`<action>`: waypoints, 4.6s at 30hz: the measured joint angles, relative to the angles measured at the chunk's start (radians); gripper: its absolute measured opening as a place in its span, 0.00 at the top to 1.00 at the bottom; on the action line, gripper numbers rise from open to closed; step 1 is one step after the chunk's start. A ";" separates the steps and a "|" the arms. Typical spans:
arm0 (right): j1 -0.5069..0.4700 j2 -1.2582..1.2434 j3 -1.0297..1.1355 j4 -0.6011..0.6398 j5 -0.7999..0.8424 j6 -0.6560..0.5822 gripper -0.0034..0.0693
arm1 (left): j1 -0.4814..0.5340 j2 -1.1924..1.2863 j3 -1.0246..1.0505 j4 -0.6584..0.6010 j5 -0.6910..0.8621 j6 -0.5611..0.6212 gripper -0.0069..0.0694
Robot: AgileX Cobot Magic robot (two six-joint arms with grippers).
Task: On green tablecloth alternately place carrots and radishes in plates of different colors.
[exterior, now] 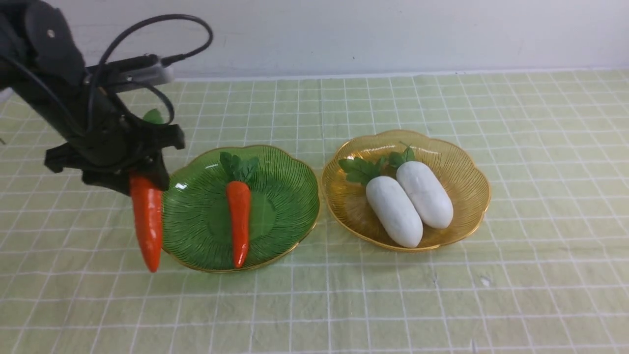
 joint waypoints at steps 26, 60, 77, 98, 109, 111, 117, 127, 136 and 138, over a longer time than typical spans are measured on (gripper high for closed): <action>0.000 0.000 0.000 0.002 0.001 0.000 0.97 | -0.044 0.106 -0.001 -0.098 -0.151 -0.003 0.36; 0.000 0.000 0.000 0.032 -0.269 -0.023 0.97 | -0.044 -0.388 0.053 -0.062 0.202 0.310 0.92; 0.000 0.000 0.000 0.032 -0.262 -0.023 0.97 | -0.044 -0.388 0.053 -0.062 0.170 0.310 0.92; -0.141 -0.243 0.195 0.031 -0.393 -0.023 0.97 | -0.044 -0.388 0.053 -0.063 0.172 0.310 0.92; -0.178 -0.304 0.452 -0.016 -0.385 -0.023 0.97 | -0.044 -0.396 0.053 -0.069 0.200 0.310 0.92; -0.178 -0.304 0.476 -0.016 -0.380 -0.023 0.97 | -0.044 -0.409 0.053 -0.069 0.202 0.310 0.92; -0.178 -0.305 0.485 -0.019 -0.366 -0.023 0.97 | -0.044 -0.498 0.053 -0.066 0.202 0.310 0.92; -0.178 -0.305 0.484 -0.019 -0.360 -0.023 0.97 | -0.044 -0.676 0.053 -0.063 0.223 0.311 0.92; -0.178 -0.305 0.484 -0.019 -0.360 -0.023 0.97 | -0.044 -0.932 0.143 -0.046 0.228 0.317 0.92; -0.178 -0.305 0.484 -0.019 -0.360 -0.023 0.97 | -0.044 -0.994 0.194 -0.047 0.228 0.317 0.92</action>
